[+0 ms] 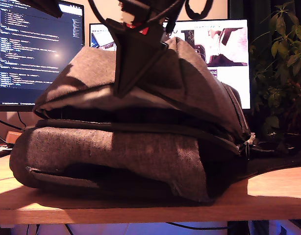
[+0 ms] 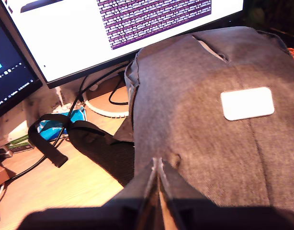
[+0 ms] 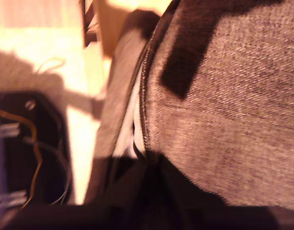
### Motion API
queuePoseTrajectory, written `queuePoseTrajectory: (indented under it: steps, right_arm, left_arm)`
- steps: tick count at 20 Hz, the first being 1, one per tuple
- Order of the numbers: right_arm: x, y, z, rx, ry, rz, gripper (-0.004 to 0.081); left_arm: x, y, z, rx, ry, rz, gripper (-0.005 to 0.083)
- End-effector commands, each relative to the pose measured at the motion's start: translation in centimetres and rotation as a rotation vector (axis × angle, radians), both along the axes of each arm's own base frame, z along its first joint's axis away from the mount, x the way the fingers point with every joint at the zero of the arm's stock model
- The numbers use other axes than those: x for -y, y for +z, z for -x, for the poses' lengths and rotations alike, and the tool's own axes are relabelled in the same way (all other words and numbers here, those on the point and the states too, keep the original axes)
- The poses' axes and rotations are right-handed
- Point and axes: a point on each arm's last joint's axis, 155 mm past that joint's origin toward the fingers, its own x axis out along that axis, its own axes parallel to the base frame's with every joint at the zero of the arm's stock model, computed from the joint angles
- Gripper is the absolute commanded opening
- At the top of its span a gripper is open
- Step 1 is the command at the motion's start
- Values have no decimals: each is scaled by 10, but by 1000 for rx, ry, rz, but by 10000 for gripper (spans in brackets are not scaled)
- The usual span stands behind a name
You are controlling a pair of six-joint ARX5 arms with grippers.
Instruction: Pack the pair of socks inside the grey Google backpack
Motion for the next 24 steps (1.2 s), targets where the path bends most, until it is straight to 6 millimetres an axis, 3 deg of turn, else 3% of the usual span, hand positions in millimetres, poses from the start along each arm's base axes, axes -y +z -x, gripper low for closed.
queuePoseTrajectory:
  steps: [1, 4, 10, 12, 13, 15, 17, 19, 21, 24]
  right_arm:
    - [-3, 16, 1, 20, 4, -34, 400]
    - [-1, 24, 7, 11, -11, -51, 400]
    - [13, 59, 16, -17, -94, -120, 397]
    - [15, 61, 16, -48, -158, -145, 327]
    - [17, 60, 13, -55, -183, -150, 252]
    - [15, 71, -7, -37, -253, -225, 1]
    - [0, 103, -36, 15, -325, -409, -11]
    - [5, 145, -83, 93, -454, -621, -11]
    - [18, 177, -120, 162, -535, -775, -11]
    - [52, 202, -157, 262, -609, -855, -11]
  left_arm:
    - [3, 6, 1, 17, -14, 12, -21]
    - [3, 6, 1, 16, -15, 12, -21]
    - [5, 5, 2, 17, -26, 10, -21]
    - [8, 6, 3, 15, -42, 16, -21]
    - [9, 7, 3, 16, -49, 20, -21]
    - [14, 10, 4, 27, -73, 37, -21]
    - [19, 19, 1, 64, -106, 50, -21]
    - [23, 27, -6, 99, -127, 75, -21]
    - [27, 32, -14, 126, -148, 100, -21]
    - [17, 39, -33, 176, -121, 104, -21]
